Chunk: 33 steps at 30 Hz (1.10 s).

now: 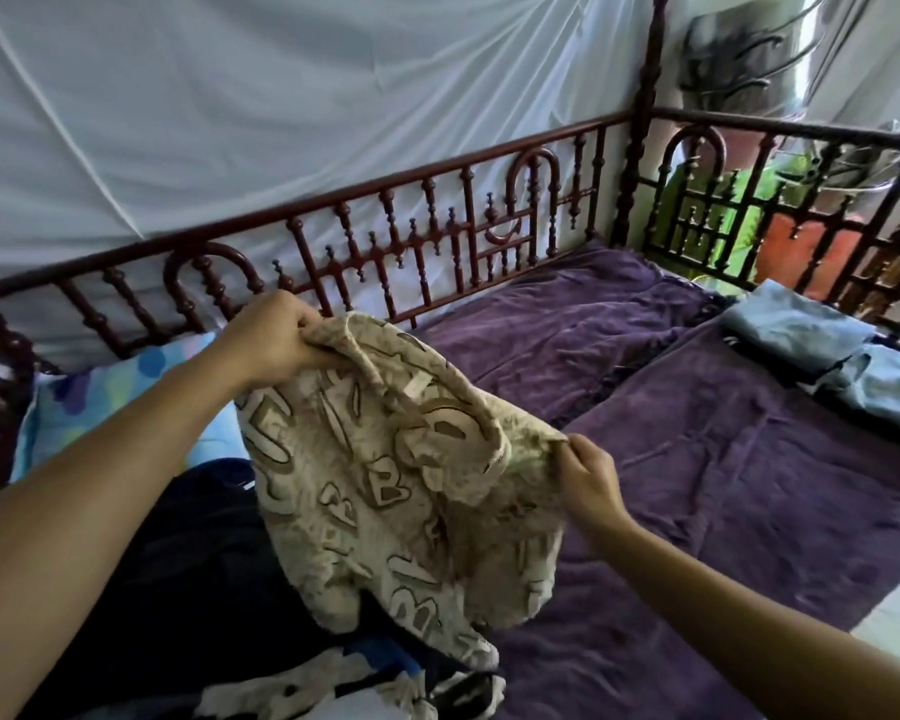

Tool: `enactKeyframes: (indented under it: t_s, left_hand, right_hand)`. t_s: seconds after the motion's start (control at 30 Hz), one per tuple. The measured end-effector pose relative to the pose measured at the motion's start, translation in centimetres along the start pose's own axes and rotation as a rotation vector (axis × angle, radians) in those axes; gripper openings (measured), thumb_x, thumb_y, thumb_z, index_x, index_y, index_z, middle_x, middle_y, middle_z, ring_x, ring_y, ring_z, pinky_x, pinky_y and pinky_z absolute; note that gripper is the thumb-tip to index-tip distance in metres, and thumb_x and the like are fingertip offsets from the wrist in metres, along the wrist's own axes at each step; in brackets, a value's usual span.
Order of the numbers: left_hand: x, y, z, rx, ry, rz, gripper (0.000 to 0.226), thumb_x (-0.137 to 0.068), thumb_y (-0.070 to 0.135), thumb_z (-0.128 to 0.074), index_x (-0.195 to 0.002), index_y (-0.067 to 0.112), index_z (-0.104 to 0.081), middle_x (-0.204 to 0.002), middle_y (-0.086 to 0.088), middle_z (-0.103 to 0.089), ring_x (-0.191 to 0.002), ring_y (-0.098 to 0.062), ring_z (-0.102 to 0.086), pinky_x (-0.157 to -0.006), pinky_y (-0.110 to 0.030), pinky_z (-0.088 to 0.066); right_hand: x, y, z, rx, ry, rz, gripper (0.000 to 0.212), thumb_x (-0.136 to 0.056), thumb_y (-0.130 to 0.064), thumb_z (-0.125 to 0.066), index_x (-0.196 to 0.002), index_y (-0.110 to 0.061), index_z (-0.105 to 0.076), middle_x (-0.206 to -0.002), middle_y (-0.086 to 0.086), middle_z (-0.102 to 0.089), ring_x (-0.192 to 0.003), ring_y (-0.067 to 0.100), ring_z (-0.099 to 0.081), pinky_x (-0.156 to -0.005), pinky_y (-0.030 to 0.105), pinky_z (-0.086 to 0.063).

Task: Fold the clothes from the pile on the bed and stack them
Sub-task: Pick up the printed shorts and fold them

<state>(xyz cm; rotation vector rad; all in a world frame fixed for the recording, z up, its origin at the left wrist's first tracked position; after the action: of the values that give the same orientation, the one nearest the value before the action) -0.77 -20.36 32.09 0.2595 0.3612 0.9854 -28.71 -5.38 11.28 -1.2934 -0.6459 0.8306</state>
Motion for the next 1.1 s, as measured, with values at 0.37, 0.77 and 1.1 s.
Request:
enactKeyframes:
  t_s: [0.37,0.77,1.1]
  left_hand:
    - [-9.6,1.8,-12.2,0.052,-0.161,-0.006,0.013,-0.083,0.007,-0.070,-0.075,0.017,-0.067,-0.071,-0.001,-0.062,-0.070,-0.019,-0.057,-0.060,-0.028,-0.037]
    - [-24.6,18.6,-33.3,-0.080,-0.156,-0.014,0.011,-0.091,0.019,-0.053,-0.091,0.016,-0.065,-0.098,-0.013,-0.067,-0.096,-0.034,-0.060,-0.079,-0.042,-0.048]
    - [-39.9,36.5,-59.4,-0.068,-0.191,0.006,0.023,-0.091,0.016,-0.049,-0.105,0.020,-0.068,-0.113,-0.006,-0.064,-0.112,-0.029,-0.053,-0.095,-0.044,-0.032]
  right_hand:
    - [1.5,-0.5,11.6,0.383,-0.112,0.357,0.057,-0.086,-0.066,-0.049,-0.062,-0.015,-0.039,-0.056,-0.010,-0.031,-0.053,0.001,-0.027,-0.048,0.027,-0.028]
    - [-9.6,15.4,33.5,0.309,0.319,-0.051,0.031,-0.097,-0.047,-0.044,-0.077,-0.037,-0.065,-0.073,-0.020,-0.067,-0.067,-0.005,-0.059,-0.058,0.009,-0.041]
    - [-26.1,38.3,51.2,0.520,0.333,-0.502,0.049,-0.100,-0.045,-0.037,-0.068,-0.012,-0.051,-0.070,0.004,-0.062,-0.072,0.027,-0.055,-0.065,0.039,-0.039]
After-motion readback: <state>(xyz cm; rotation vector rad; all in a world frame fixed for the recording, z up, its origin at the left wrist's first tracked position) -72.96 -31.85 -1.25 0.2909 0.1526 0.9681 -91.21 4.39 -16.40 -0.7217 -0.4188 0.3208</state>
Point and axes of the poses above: each hand's wrist, its own x-axis away from the middle knuckle, its own z-axis out of the back of the hand, y = z × x, the point moved 8 cm from there along -x, towards the middle knuckle
